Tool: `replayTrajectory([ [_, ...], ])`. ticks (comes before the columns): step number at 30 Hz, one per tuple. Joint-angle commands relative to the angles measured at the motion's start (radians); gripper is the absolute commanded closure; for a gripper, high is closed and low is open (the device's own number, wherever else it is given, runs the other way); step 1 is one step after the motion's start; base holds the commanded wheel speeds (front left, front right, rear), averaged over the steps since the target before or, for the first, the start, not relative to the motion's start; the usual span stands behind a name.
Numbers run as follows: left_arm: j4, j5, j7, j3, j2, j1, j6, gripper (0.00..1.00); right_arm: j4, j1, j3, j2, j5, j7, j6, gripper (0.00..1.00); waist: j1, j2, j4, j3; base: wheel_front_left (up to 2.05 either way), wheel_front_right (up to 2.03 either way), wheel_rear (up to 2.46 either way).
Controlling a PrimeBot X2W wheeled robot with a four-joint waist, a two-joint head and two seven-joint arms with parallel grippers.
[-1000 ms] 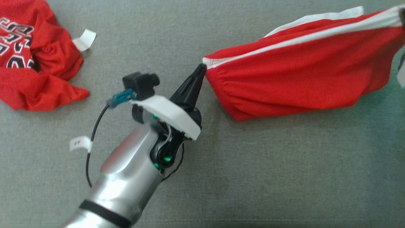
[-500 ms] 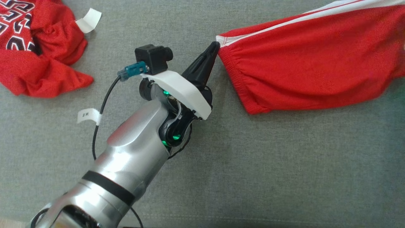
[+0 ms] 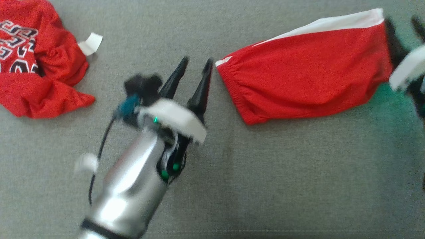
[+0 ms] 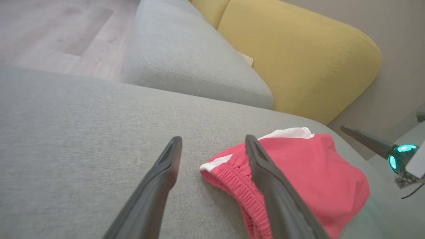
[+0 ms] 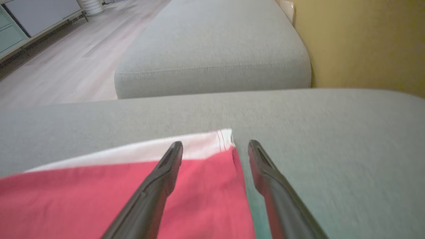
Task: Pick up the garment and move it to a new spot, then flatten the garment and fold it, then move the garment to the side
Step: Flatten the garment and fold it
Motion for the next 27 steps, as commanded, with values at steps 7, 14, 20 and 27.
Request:
replayTrajectory([
  [7, -0.307, 0.279, -0.012, 0.153, 0.02, 0.297, 0.059, 0.0, 0.034, 0.089, -0.056, 0.015, 0.052, -0.002, 0.002, 0.0, 0.0, 0.0, 0.007, -0.06, 0.0, 0.0, 0.0],
  [14, -0.47, 0.409, -0.012, 0.181, 0.01, 0.463, 0.056, 0.0, 0.228, 0.031, -0.127, 0.013, -0.033, -0.005, 0.002, 0.0, 0.0, 0.0, 0.103, -0.057, 0.0, 0.0, 0.0],
  [20, -0.504, 0.43, -0.012, 0.188, 0.007, 0.523, 0.054, 0.0, 0.415, -0.007, -0.185, 0.007, -0.096, -0.005, 0.002, 0.0, 0.0, 0.0, 0.17, -0.067, 0.0, 0.0, 0.0],
  [27, -0.523, 0.432, -0.012, 0.205, 0.006, 0.56, 0.061, 0.0, 0.501, 0.014, -0.227, 0.053, -0.084, 0.072, 0.002, 0.69, 0.0, 0.0, 0.197, -0.1, 0.0, 0.0, 0.0],
])
